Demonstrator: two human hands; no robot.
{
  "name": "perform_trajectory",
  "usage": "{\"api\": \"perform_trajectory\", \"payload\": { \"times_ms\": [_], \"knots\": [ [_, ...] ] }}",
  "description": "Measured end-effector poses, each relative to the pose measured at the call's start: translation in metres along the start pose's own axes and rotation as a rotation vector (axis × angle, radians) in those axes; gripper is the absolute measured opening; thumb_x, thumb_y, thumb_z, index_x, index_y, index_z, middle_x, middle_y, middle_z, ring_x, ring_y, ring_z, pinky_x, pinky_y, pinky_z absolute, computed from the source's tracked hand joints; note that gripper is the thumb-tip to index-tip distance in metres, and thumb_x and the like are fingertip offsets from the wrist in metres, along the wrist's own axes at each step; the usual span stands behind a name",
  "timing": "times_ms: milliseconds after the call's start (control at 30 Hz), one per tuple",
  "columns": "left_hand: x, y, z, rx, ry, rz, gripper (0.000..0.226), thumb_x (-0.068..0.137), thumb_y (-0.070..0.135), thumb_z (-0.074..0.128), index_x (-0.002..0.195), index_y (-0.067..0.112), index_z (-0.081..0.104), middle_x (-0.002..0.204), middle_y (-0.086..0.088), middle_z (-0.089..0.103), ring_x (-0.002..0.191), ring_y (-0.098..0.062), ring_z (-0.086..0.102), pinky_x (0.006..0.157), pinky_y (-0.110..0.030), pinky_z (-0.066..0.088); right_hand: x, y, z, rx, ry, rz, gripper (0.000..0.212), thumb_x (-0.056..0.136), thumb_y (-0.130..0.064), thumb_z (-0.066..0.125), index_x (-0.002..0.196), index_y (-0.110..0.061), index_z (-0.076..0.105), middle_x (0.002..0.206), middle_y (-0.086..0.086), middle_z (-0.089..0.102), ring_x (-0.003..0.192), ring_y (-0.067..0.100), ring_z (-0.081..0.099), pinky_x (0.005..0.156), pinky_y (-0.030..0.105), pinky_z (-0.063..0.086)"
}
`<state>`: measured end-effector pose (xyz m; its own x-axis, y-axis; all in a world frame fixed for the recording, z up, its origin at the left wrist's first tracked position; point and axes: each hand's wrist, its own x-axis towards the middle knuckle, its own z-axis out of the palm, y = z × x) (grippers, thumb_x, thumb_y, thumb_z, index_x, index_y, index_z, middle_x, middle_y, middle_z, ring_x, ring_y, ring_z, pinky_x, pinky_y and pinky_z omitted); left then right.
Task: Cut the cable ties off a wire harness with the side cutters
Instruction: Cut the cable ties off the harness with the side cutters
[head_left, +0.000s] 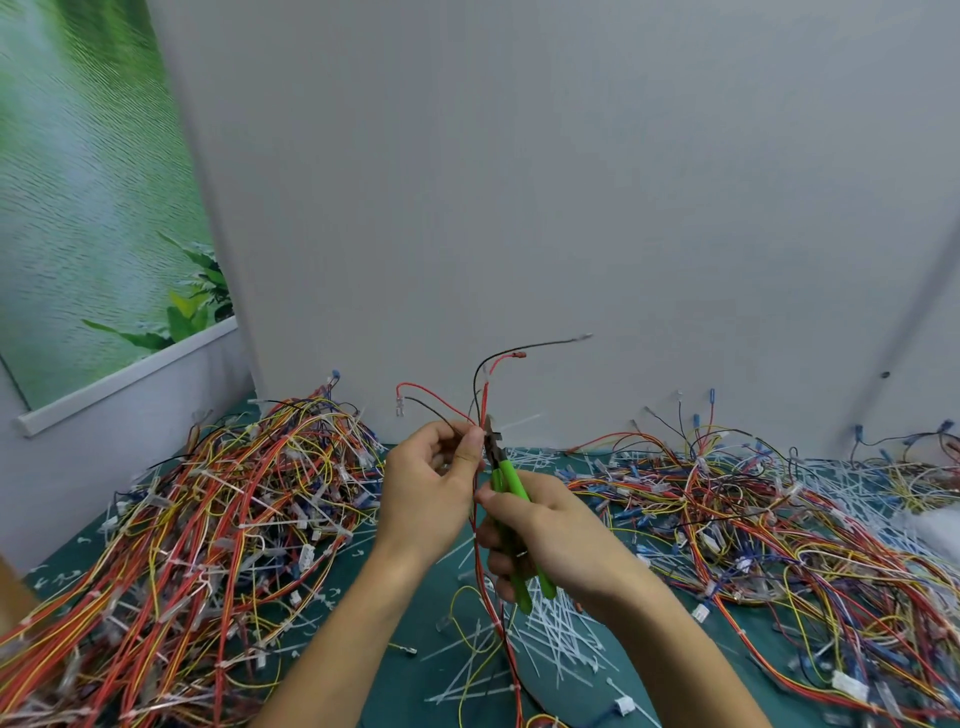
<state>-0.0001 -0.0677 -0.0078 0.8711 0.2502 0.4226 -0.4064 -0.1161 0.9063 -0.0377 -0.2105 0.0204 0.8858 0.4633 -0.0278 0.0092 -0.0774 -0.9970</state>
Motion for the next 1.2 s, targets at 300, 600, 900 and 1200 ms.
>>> {"api": "perform_trajectory", "payload": {
  "times_ms": [300, 600, 900, 1200],
  "knots": [
    [-0.003, 0.009, 0.005, -0.319, 0.006, -0.281, 0.008, 0.097, 0.014, 0.066, 0.096, 0.009, 0.073, 0.083, 0.000, 0.076, 0.080, -0.010, 0.071, 0.071, -0.026, 0.057, 0.008, 0.014, 0.002, -0.227, 0.107, -0.055, 0.015, 0.104, -0.027, 0.053, 0.101, -0.012, 0.053, 0.078, 0.005, 0.053, 0.061, 0.017, 0.056, 0.056, 0.031, 0.053],
    [-0.003, 0.009, 0.003, -0.338, 0.007, -0.292, 0.011, 0.095, 0.016, 0.067, 0.097, 0.006, 0.073, 0.081, -0.003, 0.074, 0.079, -0.015, 0.065, 0.074, -0.033, 0.050, 0.010, 0.015, 0.000, -0.300, 0.146, -0.090, 0.018, 0.105, -0.027, 0.049, 0.097, -0.011, 0.049, 0.072, 0.004, 0.046, 0.055, 0.018, 0.046, 0.055, 0.034, 0.047],
    [-0.003, 0.008, 0.002, -0.398, 0.016, -0.275, 0.013, 0.095, 0.015, 0.067, 0.101, 0.005, 0.072, 0.085, -0.004, 0.074, 0.078, -0.013, 0.066, 0.059, -0.022, 0.054, 0.007, 0.015, 0.002, -0.379, 0.108, -0.123, 0.007, 0.105, -0.036, 0.051, 0.099, -0.031, 0.050, 0.076, -0.006, 0.057, 0.057, 0.004, 0.055, 0.057, 0.025, 0.051],
    [-0.003, 0.010, 0.002, -0.448, -0.010, -0.273, 0.015, 0.094, 0.015, 0.066, 0.102, 0.004, 0.071, 0.085, -0.006, 0.073, 0.080, -0.015, 0.066, 0.077, -0.033, 0.050, 0.005, 0.010, 0.004, -0.363, 0.196, -0.197, 0.024, 0.106, -0.037, 0.052, 0.101, -0.013, 0.055, 0.072, -0.001, 0.050, 0.061, 0.020, 0.045, 0.064, 0.044, 0.046]
  ]
}}
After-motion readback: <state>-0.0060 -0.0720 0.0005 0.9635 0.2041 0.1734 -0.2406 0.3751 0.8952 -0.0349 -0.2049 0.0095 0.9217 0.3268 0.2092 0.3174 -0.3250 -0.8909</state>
